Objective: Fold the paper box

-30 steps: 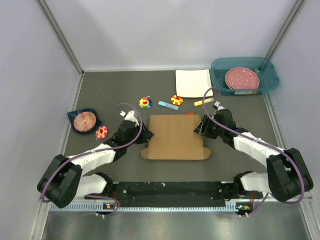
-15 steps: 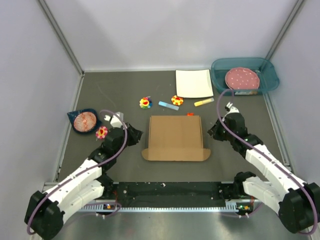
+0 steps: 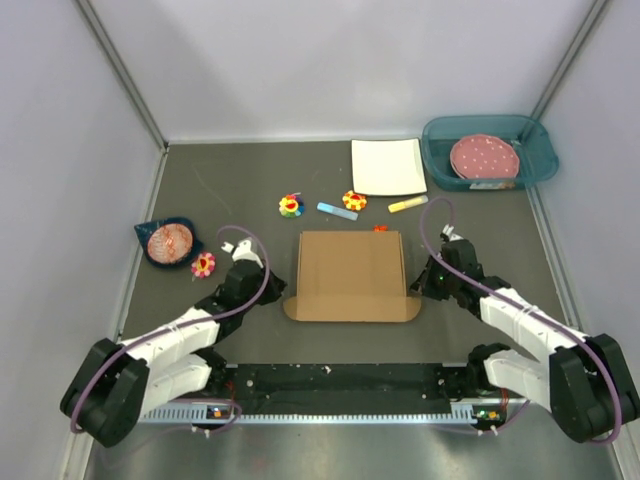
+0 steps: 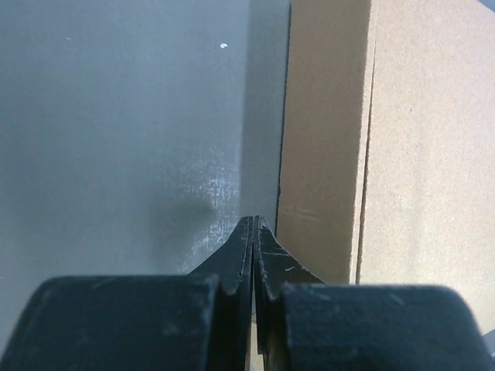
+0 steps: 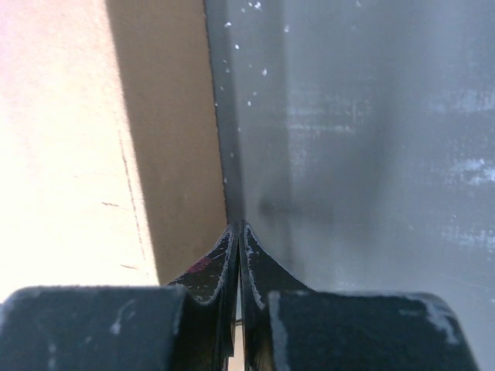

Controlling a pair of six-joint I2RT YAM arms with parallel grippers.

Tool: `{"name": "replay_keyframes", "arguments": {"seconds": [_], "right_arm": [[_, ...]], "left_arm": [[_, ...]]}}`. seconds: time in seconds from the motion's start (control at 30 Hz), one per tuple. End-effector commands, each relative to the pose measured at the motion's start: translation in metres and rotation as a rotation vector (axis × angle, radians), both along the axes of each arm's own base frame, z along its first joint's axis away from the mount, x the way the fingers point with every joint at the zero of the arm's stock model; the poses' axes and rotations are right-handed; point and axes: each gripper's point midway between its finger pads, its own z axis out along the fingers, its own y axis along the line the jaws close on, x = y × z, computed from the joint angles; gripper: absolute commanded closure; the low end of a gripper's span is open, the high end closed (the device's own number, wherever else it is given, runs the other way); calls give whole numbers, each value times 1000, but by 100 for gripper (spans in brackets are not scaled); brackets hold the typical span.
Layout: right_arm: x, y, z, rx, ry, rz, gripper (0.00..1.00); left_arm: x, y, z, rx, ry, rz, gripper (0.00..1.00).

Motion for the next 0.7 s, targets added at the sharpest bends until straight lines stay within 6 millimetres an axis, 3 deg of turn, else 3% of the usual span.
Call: {"name": "replay_keyframes", "arguments": {"seconds": [0.0, 0.43, 0.67], "right_arm": [[18, 12, 22, 70, -98, 15, 100], [6, 20, 30, 131, -123, 63, 100], [-1, 23, 51, 164, -172, 90, 100]], "left_arm": [[18, -18, 27, -82, -89, -32, 100], [-1, -41, 16, -149, -43, -179, 100], [-9, -41, 31, -188, -96, -205, 100]]}}
